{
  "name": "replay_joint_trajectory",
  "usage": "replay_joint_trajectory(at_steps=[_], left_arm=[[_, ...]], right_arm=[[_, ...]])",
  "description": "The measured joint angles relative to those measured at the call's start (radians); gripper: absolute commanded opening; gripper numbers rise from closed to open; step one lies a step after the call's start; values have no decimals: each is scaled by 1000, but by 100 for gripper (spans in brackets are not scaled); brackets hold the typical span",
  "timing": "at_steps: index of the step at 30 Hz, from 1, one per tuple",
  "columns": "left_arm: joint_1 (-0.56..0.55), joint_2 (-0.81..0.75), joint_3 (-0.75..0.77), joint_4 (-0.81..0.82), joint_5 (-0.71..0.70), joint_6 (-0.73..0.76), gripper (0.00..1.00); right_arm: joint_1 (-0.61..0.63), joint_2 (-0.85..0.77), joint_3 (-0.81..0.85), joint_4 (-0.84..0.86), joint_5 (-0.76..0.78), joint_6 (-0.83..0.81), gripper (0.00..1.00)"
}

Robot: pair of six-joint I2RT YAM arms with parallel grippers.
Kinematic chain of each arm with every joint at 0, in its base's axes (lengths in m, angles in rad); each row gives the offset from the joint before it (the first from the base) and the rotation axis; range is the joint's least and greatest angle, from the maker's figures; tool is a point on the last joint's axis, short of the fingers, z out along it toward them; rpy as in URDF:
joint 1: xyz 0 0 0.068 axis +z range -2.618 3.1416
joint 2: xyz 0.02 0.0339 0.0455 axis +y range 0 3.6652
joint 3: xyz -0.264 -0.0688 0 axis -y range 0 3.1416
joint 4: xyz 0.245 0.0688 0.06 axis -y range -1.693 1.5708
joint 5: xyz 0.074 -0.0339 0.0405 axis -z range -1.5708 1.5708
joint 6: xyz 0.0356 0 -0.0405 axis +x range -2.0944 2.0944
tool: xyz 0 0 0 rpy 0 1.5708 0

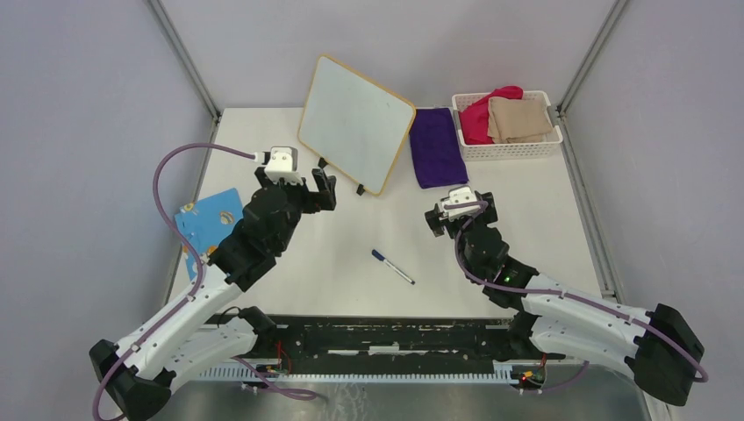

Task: Write a sentence on the whiteboard
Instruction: Move the whiteboard stand to the center of the board.

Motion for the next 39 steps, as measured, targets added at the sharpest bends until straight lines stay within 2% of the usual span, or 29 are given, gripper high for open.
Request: replay_joint_trajectory(at_steps=[22,25,29,35,39], left_arm=[[-3,-3,0,0,27,0,100],[-3,-4,0,0,37,1,100],[-4,-5,0,0,40,1,100],[-4,-4,0,-24,-43,0,100],[-4,-4,0,-51,-111,-13,100]], right_arm=[[-2,0,-24,35,0,16,98],[-15,31,16,-17,-27,60,97],[-67,108,132,-98,-107,178,90],[-87,246,216,-106,-250,346,82],[-63,395,270,-123,-294,449,80]])
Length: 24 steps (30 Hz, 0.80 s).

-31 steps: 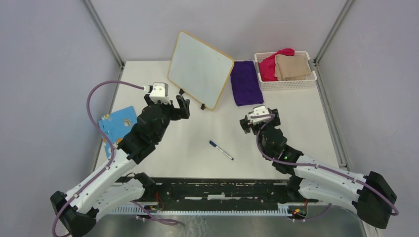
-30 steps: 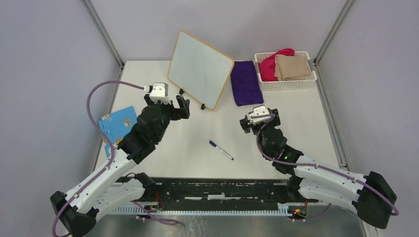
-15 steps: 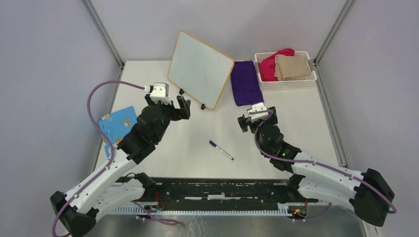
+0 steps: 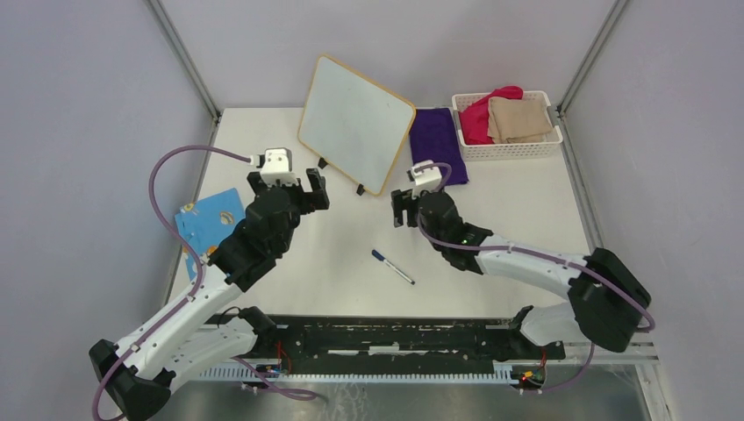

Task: Write a sentence on the whiteboard
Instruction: Move the whiteboard stand to the center of the board.

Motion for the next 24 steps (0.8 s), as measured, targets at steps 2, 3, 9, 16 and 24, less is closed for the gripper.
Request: replay_joint_trajectory(at_steps=[2,3,9,16,24], left_arm=[[0,0,0,-8,-35,-3,100],[0,-1,0,-10,-54,-5,100],[0,-36,0,-24,-146,-13,100],[0,-92,0,-29,-248,-55,99],[0,-110,0,-53,-286,-104,98]], right_arm=[[22,76,43,-10,-2,35,80],[36,121,76,-20,2,56,79],[82,393,345,-81,23,204,78],[90,659,634,-213,94,388,77],[107,820,823,-387,154,520,75]])
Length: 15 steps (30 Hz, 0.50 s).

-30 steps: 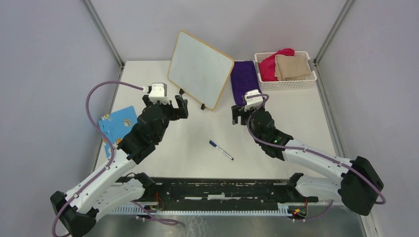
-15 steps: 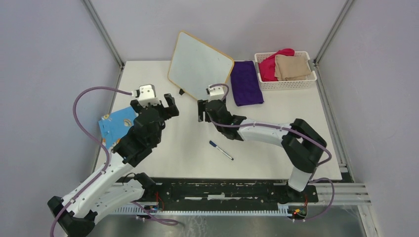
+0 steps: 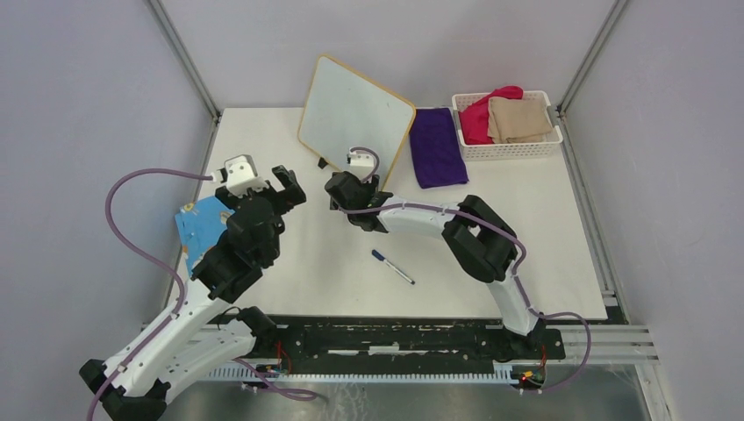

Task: Write a sentence on the whiteboard
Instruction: Move the whiteboard stand to the center of the board.

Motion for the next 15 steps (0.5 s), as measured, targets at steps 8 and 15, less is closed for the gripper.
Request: replay_joint_trajectory(at_steps=[8,15], left_arm=[[0,-20,0,-1,-6,-15,98],[0,-26,0,-1,-6,-26,98]], right_arm=[[-3,97,134,-106,42,77,75],[-28,157,203,-163,68,100,74]])
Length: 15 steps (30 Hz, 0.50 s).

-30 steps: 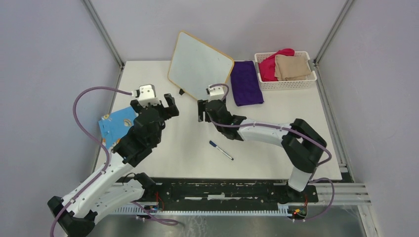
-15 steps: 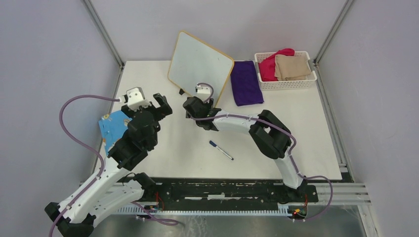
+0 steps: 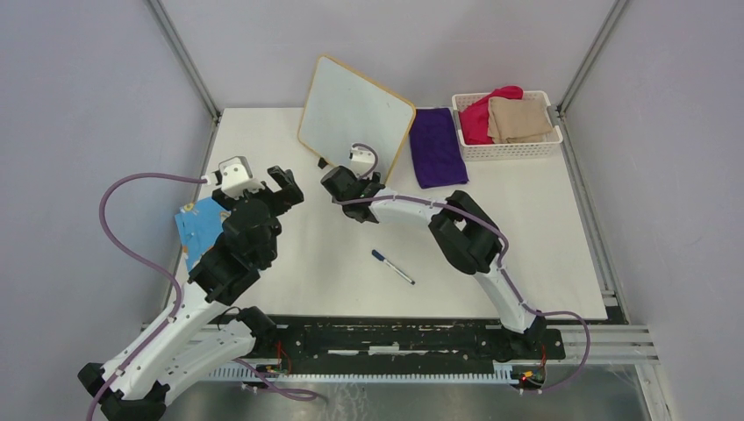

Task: Write a sentence on the whiteboard
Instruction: Move the whiteboard stand to the center of the board.

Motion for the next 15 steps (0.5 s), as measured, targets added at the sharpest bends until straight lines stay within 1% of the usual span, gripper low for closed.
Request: replay_joint_trajectory(at_steps=[4,11,15], left_arm=[[0,0,0,0,0,0,97],[0,0,0,0,0,0,97],[0,3,0,0,0,0,97]], right_arm=[[-19,10,5,-10,3,9,72],[-31,45,46,-17,8,14,61],[-37,61,58,-18,8,14,57]])
